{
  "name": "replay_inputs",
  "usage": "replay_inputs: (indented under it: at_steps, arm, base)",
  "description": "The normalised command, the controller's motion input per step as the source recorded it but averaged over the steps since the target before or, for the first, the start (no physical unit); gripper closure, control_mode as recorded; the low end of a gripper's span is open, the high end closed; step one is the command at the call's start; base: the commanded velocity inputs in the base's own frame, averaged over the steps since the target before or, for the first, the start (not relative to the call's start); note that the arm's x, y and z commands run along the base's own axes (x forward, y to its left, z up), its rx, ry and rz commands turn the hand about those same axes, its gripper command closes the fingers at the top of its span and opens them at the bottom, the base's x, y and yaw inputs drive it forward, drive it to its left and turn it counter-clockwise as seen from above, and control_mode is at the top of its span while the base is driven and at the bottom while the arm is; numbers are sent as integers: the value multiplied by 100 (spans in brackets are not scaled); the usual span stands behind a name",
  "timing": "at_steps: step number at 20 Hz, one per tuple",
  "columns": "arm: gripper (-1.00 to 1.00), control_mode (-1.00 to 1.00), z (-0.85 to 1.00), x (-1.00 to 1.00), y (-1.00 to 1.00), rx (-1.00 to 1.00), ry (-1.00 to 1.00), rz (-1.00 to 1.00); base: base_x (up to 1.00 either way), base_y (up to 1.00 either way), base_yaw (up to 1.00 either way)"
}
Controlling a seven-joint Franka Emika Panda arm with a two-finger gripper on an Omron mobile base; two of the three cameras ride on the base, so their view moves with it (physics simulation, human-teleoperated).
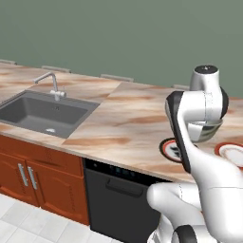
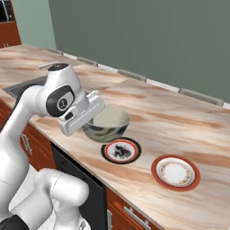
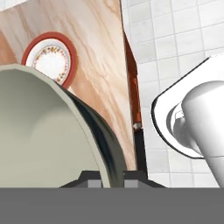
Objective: Move the bowls from the cabinet to the plates on the dining table.
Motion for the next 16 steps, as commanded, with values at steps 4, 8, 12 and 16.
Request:
replay_inputs:
  at_steps: [4,8,12,16]
  arm:
    - [100,-100,-14,19,0,-1,4,-1]
    - [100,-100,-14,20,0,-2,3,-1]
    - [100,-100,-17,19,0,-1,0,0]
    - [100,-100,-24,15,-1,0,-1,0]
  base:
    - [0,0,0]
    - [0,0,0]
    - [0,0,0]
    - [0,0,0]
